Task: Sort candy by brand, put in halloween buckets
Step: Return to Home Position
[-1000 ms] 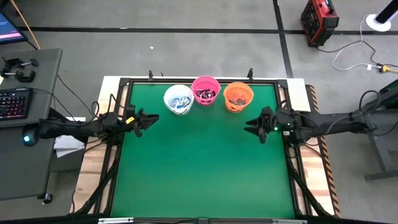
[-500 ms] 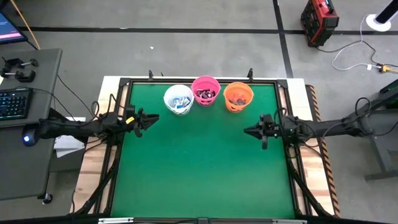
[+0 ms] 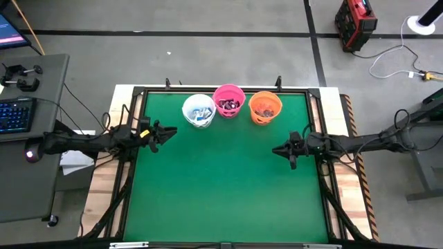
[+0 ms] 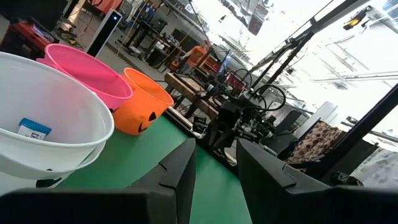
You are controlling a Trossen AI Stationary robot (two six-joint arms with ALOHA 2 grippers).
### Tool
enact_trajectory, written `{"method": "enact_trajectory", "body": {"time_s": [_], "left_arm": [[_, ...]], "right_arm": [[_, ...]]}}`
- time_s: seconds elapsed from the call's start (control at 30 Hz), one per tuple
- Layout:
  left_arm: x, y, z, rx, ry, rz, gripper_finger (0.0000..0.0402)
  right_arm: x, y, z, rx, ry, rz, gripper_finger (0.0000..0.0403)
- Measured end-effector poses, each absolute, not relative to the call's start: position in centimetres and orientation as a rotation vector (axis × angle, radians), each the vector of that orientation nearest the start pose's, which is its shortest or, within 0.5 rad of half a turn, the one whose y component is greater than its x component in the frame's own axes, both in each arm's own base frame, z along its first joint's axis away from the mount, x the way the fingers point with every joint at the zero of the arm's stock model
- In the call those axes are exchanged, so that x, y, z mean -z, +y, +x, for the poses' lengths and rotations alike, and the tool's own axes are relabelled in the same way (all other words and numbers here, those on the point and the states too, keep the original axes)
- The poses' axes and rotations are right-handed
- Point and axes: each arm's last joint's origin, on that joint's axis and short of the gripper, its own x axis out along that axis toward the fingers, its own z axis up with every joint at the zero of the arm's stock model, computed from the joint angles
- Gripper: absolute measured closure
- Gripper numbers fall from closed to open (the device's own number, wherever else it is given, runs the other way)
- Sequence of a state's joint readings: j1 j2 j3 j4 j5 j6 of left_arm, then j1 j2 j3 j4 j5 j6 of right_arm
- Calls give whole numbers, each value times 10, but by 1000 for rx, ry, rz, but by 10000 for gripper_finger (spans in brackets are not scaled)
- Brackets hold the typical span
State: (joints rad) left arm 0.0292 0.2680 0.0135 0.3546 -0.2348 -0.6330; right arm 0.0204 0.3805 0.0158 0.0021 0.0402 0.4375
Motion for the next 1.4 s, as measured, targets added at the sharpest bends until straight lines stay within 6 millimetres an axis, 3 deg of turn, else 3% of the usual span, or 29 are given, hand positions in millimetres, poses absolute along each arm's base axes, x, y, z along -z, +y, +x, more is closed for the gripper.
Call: {"method": "enact_trajectory", "body": {"time_s": [0.23,0.5,0.73,0.9,1.4], "left_arm": [[-186,10,101,-197,-258,-646,298],[-190,12,93,-201,-324,-649,298],[-181,12,95,-230,-236,-642,298],[-172,11,96,-252,-138,-632,298],[-172,5,96,-182,-121,-638,298]], "right_arm": [[-138,2,114,89,328,430,368],[-164,1,101,23,47,443,368],[-179,0,96,10,-135,448,368],[-177,-2,97,28,-120,447,368],[-169,-2,97,46,-38,445,368]]}}
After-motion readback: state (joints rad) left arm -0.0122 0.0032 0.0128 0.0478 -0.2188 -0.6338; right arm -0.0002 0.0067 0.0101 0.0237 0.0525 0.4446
